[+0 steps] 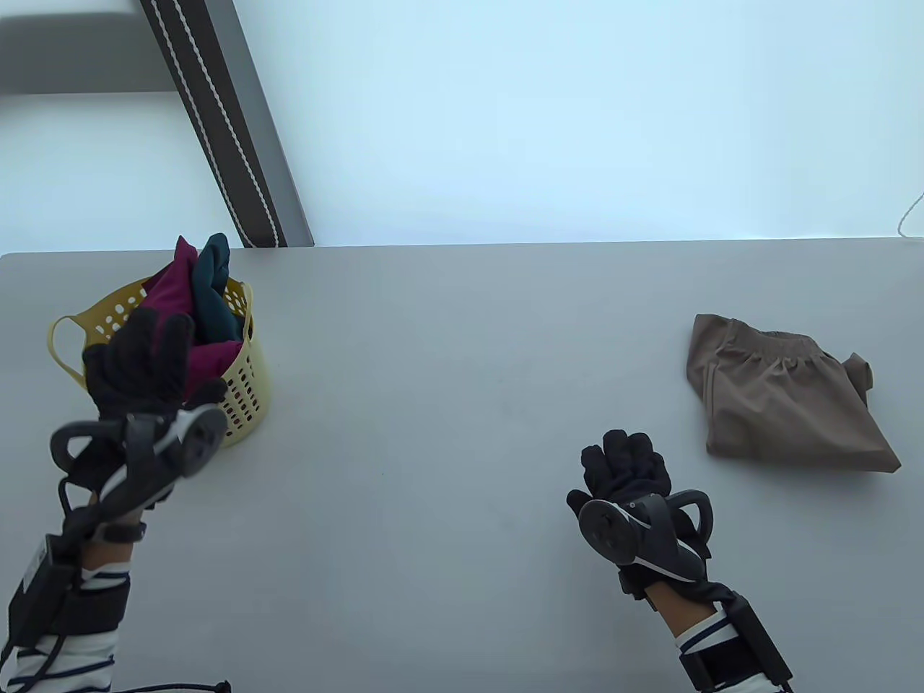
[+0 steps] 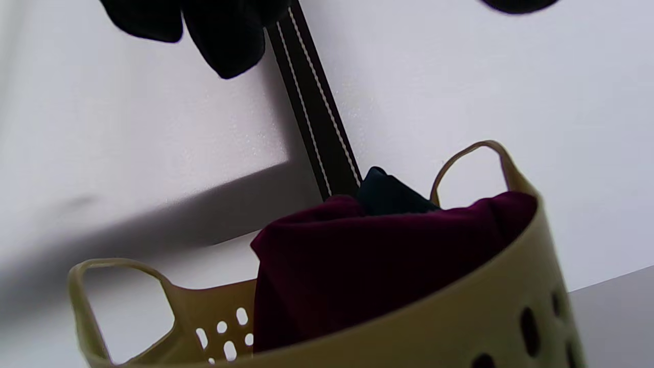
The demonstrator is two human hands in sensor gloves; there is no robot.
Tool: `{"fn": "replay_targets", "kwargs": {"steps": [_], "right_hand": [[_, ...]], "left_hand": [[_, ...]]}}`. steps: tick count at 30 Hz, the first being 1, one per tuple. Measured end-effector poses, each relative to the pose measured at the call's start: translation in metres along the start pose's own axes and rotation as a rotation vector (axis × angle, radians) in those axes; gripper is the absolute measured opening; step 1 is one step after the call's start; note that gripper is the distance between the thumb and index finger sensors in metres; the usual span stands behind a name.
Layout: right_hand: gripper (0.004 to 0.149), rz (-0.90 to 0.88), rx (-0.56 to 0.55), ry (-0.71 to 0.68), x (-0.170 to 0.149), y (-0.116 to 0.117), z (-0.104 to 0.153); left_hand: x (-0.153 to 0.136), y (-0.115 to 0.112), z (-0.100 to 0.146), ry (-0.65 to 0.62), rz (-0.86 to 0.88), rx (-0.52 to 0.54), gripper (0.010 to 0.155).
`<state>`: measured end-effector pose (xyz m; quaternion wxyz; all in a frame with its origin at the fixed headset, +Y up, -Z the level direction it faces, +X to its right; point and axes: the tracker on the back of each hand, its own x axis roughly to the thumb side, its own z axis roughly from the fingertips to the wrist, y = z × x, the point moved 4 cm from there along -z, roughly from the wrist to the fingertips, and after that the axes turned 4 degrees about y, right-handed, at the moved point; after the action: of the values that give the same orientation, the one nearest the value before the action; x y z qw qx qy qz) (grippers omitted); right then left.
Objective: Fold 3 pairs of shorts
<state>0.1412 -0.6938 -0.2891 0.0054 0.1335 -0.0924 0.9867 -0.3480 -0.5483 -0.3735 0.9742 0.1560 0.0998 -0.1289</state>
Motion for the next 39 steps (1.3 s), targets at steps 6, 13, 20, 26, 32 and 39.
{"fn": "replay_targets", "kwargs": {"steps": [6, 13, 20, 26, 32, 39], "right_hand": [[0.063, 0.021, 0.008, 0.002, -0.001, -0.001, 0.0], [0.062, 0.021, -0.002, 0.006, -0.005, -0.005, 0.0], [0.062, 0.005, -0.012, 0.016, -0.009, -0.009, 0.0], [0.062, 0.002, -0.031, 0.029, -0.013, -0.012, 0.0], [0.062, 0.001, -0.055, 0.056, -0.018, -0.015, 0.001], [0.063, 0.002, -0.04, 0.097, -0.028, -0.012, 0.0]], "left_hand": [[-0.022, -0.073, -0.064, 0.171, -0.097, -0.613, 0.095], [-0.035, -0.009, -0.075, 0.222, -0.022, -0.39, 0.033], [-0.06, 0.173, -0.032, 0.162, 0.461, 0.246, 0.03], [-0.035, 0.254, 0.012, -0.069, 0.804, 0.383, 0.029], [0.071, 0.185, -0.003, -0.318, 0.945, -0.095, 0.03], [0.183, 0.014, -0.014, -0.347, 0.77, -0.563, 0.072]]}}
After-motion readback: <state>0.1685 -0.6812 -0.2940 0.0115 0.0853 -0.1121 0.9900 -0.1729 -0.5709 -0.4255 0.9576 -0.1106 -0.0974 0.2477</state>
